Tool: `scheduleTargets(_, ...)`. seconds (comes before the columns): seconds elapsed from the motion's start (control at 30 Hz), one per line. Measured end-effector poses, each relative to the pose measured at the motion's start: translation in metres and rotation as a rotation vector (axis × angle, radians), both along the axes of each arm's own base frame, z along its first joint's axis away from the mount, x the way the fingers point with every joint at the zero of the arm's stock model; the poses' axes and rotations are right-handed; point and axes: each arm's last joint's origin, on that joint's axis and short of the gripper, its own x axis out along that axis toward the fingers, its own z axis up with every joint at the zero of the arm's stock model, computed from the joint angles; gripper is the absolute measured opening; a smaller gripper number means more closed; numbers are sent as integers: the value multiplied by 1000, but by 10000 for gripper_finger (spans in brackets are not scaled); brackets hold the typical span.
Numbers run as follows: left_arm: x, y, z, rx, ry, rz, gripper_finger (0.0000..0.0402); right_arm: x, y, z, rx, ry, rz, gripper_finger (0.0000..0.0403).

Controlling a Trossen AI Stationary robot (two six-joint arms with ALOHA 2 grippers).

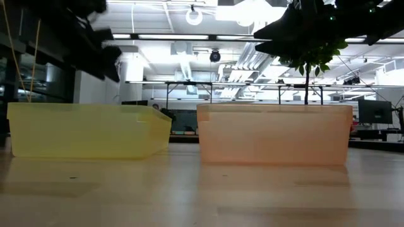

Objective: Pick and place medicine bottles into bin by pill shape (circle, oval)
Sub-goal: Put the orange capsule bottle into the orange bin

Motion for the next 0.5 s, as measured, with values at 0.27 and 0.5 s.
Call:
scheduleTargets(0.27, 2, 63, -26, -296, 29, 253, 312, 0, 0, 0, -6, 3, 0, 245)
scheduleTargets(0.5, 0, 84, -48, -429, 16, 304, 312, 0, 0, 0, -7, 4, 0, 245)
